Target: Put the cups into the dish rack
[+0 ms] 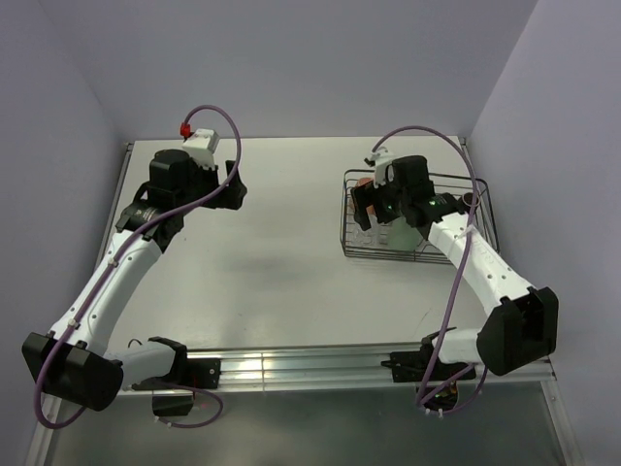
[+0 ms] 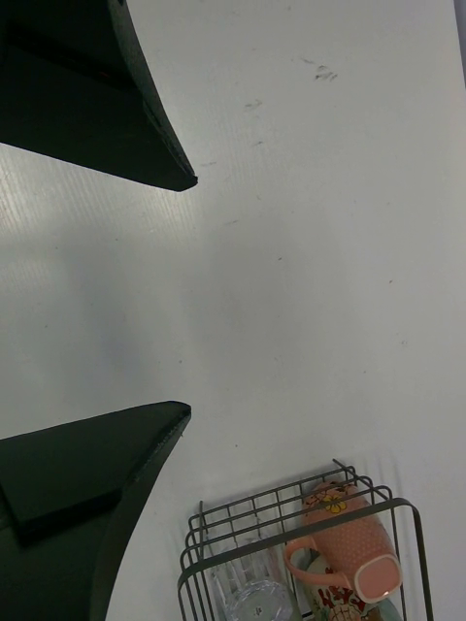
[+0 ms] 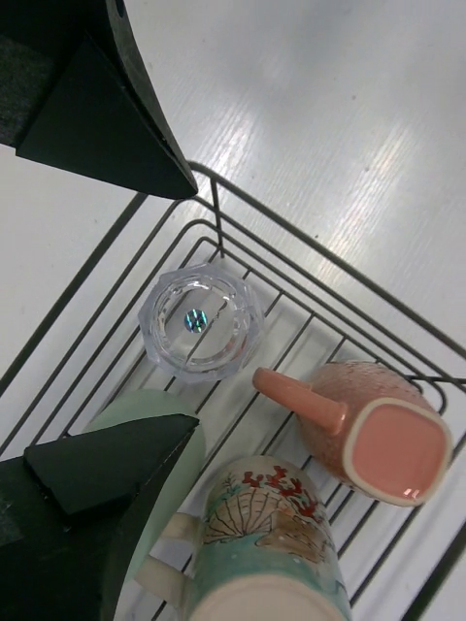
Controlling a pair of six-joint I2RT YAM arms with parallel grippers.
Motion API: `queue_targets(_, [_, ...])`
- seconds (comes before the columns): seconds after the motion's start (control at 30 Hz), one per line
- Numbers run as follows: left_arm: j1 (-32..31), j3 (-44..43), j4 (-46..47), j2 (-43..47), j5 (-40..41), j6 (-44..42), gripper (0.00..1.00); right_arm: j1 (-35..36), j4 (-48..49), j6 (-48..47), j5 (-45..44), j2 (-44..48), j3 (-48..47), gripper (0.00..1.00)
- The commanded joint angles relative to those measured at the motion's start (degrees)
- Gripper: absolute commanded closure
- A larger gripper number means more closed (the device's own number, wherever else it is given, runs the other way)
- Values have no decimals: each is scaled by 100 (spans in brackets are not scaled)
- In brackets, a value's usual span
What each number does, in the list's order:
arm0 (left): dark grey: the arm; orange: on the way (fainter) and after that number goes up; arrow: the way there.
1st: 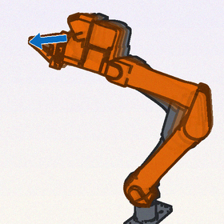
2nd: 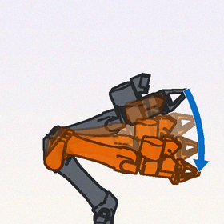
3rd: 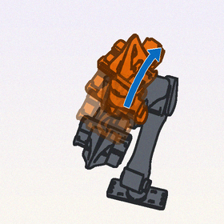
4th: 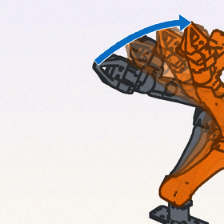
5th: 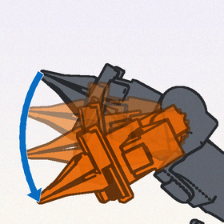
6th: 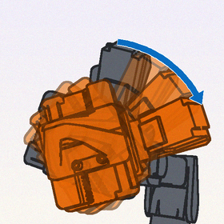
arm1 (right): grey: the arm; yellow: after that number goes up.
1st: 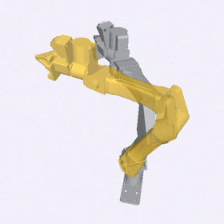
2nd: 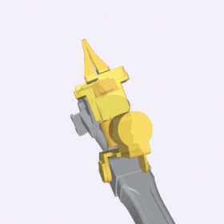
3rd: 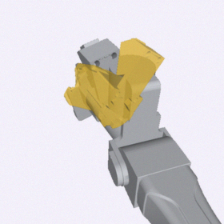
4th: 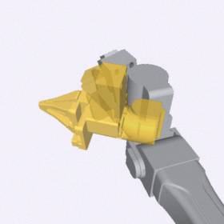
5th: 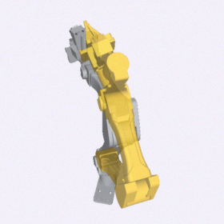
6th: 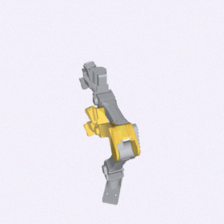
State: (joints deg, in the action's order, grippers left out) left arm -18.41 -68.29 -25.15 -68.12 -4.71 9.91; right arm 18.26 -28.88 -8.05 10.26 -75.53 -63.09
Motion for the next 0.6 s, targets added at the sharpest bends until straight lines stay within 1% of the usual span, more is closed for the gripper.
queue_targets(0.0, [48, -44, 71, 62, -100, -68, 1, 55, -91, 155, 160, 345, -414, 0])
queue_targets(0.23, [224, -123, -25, -70, -434, 63, 1, 55, 14, 304, 108, 810, -634, 0])
queue_targets(0.37, [408, -289, -78, -254, -522, 256, 1, 46, 172, 305, -147, 1048, -643, 0])
queue_targets(0.5, [646, -588, -201, -439, -698, 336, 1, -33, 304, 278, -691, 1180, -626, 0])
queue_targets(0.57, [847, -563, -61, -422, -811, 459, 1, -77, 366, 365, -920, 1216, -626, 0])
